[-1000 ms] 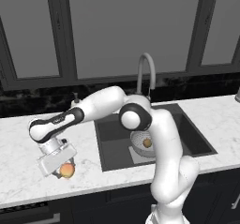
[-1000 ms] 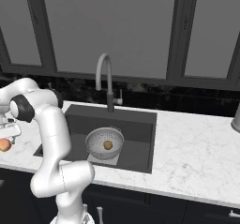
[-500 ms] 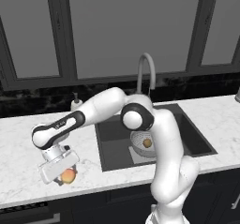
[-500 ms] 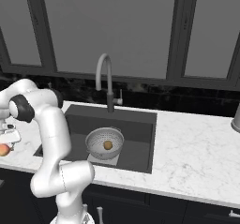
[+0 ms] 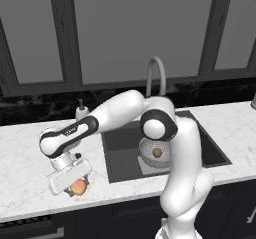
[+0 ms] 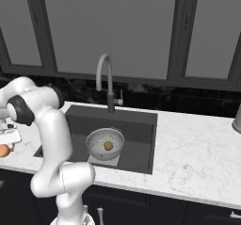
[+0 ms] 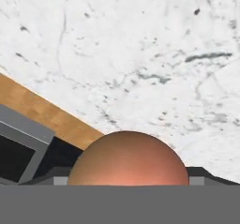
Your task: Put the colander in the sink, put the kiwi, peach in the colander, and turn on the sink faucet and pour water over the colander.
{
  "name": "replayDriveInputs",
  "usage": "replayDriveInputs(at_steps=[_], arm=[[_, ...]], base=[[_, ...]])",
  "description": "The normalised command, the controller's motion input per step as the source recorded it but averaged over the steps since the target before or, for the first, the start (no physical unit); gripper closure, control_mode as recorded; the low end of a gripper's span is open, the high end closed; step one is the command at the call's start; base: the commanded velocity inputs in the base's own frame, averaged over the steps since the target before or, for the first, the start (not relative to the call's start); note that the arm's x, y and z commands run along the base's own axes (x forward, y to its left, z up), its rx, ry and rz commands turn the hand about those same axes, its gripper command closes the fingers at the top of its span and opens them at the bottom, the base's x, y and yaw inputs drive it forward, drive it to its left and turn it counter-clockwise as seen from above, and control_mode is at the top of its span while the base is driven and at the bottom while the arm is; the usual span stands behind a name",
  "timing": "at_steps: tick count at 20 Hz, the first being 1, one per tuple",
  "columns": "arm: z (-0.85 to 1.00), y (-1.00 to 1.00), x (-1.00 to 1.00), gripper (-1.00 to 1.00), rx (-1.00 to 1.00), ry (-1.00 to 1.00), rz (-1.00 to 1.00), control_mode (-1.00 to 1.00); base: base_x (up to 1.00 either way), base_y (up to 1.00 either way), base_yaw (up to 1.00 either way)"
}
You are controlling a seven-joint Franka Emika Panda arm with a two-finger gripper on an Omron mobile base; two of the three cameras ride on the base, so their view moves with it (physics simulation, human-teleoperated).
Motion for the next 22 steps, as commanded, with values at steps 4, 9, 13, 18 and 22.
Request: replayDriveInputs(at_steps=[4, 9, 13, 18, 22], arm=[[0.77, -0.94, -0.01, 1.00, 0.07, -0.10, -0.13, -1.00], [0.79, -1.00, 0.31, 1.00, 0.04, -0.07, -0.14, -1.00], [0.45, -1.00, 0.33, 1.00, -0.04, -0.13, -0.11, -1.00], [0.05, -0.99, 0.38, 1.00, -0.13, -0.04, -0.13, -1.00], [0.00, -0.83, 0.62, 1.00, -0.12, 0.00, -0.13, -1.00]], base=[[0.00, 0.00, 0.00], [0.00, 0.00, 0.00], [0.00, 0.00, 0.00], [0.00, 0.00, 0.00], [0.00, 0.00, 0.00]])
